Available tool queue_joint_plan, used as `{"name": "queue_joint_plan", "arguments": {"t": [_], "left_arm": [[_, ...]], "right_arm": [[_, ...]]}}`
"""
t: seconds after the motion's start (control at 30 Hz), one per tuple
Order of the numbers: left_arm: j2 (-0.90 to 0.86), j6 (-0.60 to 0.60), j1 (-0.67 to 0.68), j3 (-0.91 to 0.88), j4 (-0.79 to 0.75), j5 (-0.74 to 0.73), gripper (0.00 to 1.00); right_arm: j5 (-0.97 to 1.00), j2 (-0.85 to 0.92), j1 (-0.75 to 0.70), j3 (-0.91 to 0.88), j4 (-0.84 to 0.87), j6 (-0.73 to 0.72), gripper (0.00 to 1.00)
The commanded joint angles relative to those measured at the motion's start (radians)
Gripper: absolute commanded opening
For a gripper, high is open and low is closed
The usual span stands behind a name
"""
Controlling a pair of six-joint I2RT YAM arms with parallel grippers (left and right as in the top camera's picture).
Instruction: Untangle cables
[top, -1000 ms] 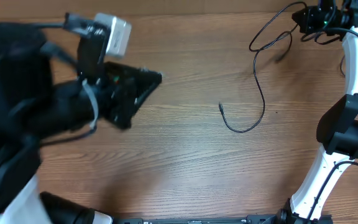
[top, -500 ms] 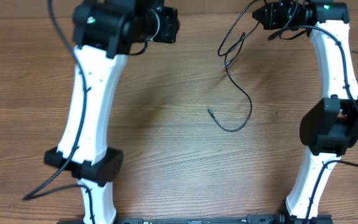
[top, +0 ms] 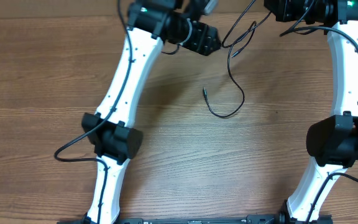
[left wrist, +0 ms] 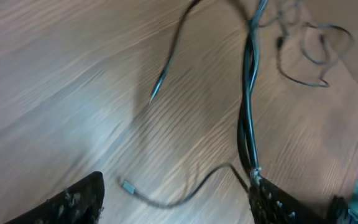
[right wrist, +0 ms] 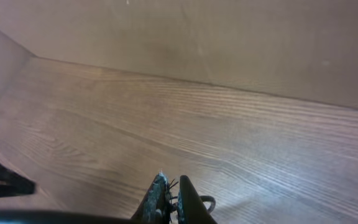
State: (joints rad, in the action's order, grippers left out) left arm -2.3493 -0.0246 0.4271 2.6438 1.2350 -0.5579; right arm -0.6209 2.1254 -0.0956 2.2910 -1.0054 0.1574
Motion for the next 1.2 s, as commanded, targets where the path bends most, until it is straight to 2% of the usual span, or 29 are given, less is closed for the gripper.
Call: {"name": "queue_joint_plan", "arguments": {"t": [0.0,0.3,0.5,0.7,0.87,1.17], "left_arm": [[-0.007,-0.085,0.026,0.009,-0.048,-0.074,0.74],[-0.007,-0.087,0.054,0.009,-0.109,-0.077,0.74],[0.01,-0.084,0.058,0.035,-0.061,-0.202,0.72],[0.069,-0.084,0.034,0.057,0.032,-0.118,0.72],[0.118,-0.087,0.026,0.057,0.125,-0.115,0.72],[0.113,-0.085,0.083,0.055,0.055,-0.06,0.72]], "right_arm": [[-0.001,-0.026,0.007,0.02,-0.005,-0.007,0.04],[-0.001,-0.027,0.014,0.02,-0.047,0.001,0.04],[0.055,-0.027,0.014,0.02,-0.018,0.002,0.04],[0.09,-0.027,0.014,0.02,-0.017,0.003,0.04],[0.108,-0.027,0.014,0.02,-0.01,0.002,0.04],[0.107,-0.027,0.035,0.02,-0.008,-0.013,0.04]]}}
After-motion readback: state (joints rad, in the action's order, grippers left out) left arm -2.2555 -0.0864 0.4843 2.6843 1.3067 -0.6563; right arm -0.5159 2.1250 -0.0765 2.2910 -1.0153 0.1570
